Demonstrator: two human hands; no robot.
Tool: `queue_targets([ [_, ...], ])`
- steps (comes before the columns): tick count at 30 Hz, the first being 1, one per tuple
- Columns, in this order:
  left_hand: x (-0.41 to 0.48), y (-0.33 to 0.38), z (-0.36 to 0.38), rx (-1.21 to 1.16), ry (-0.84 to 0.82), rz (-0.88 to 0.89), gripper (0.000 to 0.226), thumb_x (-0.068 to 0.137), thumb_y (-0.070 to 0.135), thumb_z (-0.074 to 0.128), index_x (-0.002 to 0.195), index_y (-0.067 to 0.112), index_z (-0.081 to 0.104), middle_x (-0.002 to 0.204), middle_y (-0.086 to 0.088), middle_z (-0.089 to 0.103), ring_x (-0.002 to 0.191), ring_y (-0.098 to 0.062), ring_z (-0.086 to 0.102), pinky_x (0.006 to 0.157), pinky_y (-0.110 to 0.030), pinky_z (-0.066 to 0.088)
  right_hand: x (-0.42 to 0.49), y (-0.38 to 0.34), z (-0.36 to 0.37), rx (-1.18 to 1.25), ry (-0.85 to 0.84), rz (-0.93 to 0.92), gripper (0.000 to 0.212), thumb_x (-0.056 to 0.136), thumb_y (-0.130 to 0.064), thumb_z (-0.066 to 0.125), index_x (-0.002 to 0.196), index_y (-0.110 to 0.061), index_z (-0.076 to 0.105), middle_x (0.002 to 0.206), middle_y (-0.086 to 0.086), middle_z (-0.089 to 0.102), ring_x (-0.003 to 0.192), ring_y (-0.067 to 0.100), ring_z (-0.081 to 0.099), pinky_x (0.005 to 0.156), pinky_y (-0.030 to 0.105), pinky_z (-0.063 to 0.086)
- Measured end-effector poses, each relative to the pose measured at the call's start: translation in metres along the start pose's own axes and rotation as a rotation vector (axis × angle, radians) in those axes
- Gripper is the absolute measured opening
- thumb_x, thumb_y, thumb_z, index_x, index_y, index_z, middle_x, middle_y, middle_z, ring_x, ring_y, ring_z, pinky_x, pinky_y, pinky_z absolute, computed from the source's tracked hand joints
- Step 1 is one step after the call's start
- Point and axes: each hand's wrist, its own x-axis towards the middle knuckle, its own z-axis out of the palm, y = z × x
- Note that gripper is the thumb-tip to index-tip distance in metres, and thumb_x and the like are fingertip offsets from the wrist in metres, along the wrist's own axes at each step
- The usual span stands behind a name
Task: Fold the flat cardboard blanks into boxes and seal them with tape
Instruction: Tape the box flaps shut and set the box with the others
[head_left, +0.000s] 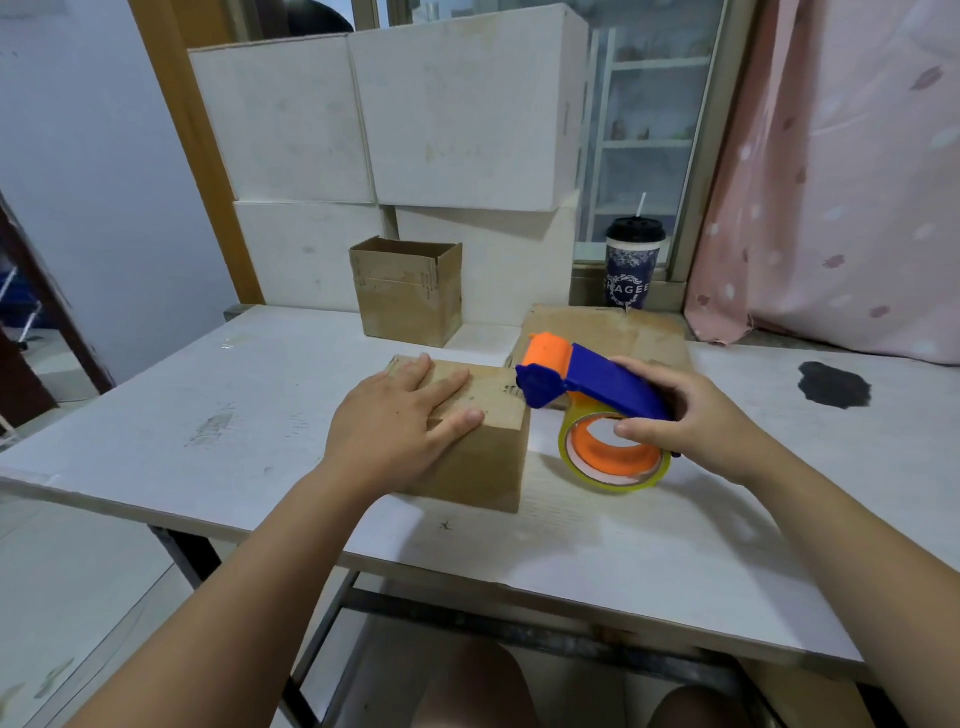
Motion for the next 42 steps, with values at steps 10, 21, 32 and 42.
queue_targets([
  [10,0.000,0.000,-0.001,-0.026,0.009,-0.006,0.088,0.070,0.084,-0.011,0.142,0.049,0.027,0.156,0.004,0.024,0.139,-0.019,0.027,0.107,-0.035,0.028,-0.003,-0.001,-0.014,0.026,0.049,-0.039,0.064,0.070,-0.031,0.074,0.126,-0.051,0.052,0.103,-0.023,0.066,0.071,0.001,0.058,0.049,0.014,0.041],
  [21,0.000,0.001,-0.002,-0.040,0.019,-0.001,0.088,0.068,0.082,-0.006,0.141,0.050,0.029,0.155,0.005,0.024,0.138,-0.019,0.028,0.106,-0.035,0.029,-0.015,0.012,-0.022,-0.010,0.029,-0.018,0.061,0.068,-0.025,0.075,0.119,-0.055,0.059,0.094,-0.031,0.065,0.069,-0.005,0.057,0.053,0.011,0.041],
  [32,-0.001,0.001,-0.004,-0.056,0.007,0.008,0.088,0.065,0.081,-0.007,0.141,0.052,0.028,0.155,0.009,0.024,0.136,-0.018,0.031,0.102,-0.035,0.034,-0.015,-0.001,-0.037,0.146,0.041,-0.011,0.061,0.060,-0.029,0.077,0.116,-0.047,0.065,0.111,0.007,0.065,0.085,0.024,0.061,0.076,0.033,0.047],
  [42,-0.001,0.002,-0.004,-0.048,0.018,-0.009,0.089,0.065,0.082,-0.008,0.140,0.052,0.030,0.154,0.007,0.026,0.135,-0.018,0.030,0.103,-0.035,0.032,-0.021,-0.015,-0.045,-0.358,-0.044,-0.019,0.063,0.074,-0.016,0.082,0.116,-0.057,0.060,0.094,-0.032,0.062,0.082,-0.005,0.058,0.067,0.004,0.040],
])
